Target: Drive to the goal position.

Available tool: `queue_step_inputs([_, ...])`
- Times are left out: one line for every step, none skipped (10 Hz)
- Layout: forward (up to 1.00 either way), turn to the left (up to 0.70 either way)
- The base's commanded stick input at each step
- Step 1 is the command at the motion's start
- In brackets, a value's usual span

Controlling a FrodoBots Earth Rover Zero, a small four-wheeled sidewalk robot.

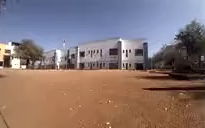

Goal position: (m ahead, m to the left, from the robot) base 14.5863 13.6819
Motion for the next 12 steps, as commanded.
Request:
queue_step_inputs([1.0,0.0])
queue_step_inputs([1.0,0.0])
queue_step_inputs([1.0,0.0])
queue_step_inputs([1.0,0.0])
queue_step_inputs([1.0,0.0])
queue_step_inputs([1.0,0.0])
queue_step_inputs([1.0,0.0])
queue_step_inputs([1.0,0.0])
queue_step_inputs([1.0,0.0])
queue_step_inputs([1.0,0.0])
queue_step_inputs([1.0,0.0])
queue_step_inputs([1.0,0.0])
